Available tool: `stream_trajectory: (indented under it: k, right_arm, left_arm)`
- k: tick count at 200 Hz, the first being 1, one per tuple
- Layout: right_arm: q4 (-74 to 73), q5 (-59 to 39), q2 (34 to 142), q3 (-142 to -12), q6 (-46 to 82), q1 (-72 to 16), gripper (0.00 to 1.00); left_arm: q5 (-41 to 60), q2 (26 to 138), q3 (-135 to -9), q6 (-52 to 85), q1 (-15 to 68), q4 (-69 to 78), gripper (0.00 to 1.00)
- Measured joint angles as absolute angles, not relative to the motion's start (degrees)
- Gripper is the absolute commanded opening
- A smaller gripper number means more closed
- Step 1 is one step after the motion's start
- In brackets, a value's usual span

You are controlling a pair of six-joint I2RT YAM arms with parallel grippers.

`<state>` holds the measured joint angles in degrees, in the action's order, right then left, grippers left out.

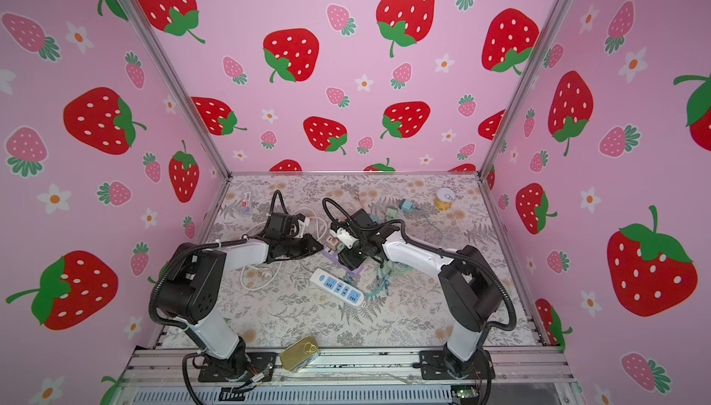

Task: Insert the plug
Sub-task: 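Open the right gripper and lift it off the plugged mint-green charger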

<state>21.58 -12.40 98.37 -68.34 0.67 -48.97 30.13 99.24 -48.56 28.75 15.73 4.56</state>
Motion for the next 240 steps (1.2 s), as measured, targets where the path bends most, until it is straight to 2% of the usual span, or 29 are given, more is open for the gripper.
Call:
stream_trajectory:
  k: [70, 125, 165, 198, 240]
  right_arm:
    - [22.72, -18.85, 97.32, -64.42, 0.16, -48.97, 0.78]
    - [23.42, -29.47, 94.5, -63.24, -3.77, -48.97, 0.77]
    - [22.0, -38.04, 86.89, -61.84, -6.11, -48.97, 0.76]
    - [17.98, -38.28, 80.47, -61.58, -5.76, -48.84, 0.75]
    - [12.08, -32.51, 76.4, -61.58, -2.26, -46.28, 0.74]
  left_arm:
    - [30.65, 97.82, -48.56, 28.75, 15.14, 2.9, 0.2]
    - [31.14, 96.55, -48.56, 28.69, 14.52, 2.22, 0.22]
    - [31.14, 95.24, -48.56, 28.4, 14.06, 1.3, 0.24]
    - [31.14, 94.24, -48.56, 28.32, 13.76, 1.02, 0.27]
    - [31.07, 91.64, -47.97, 28.1, 13.65, 0.82, 0.34]
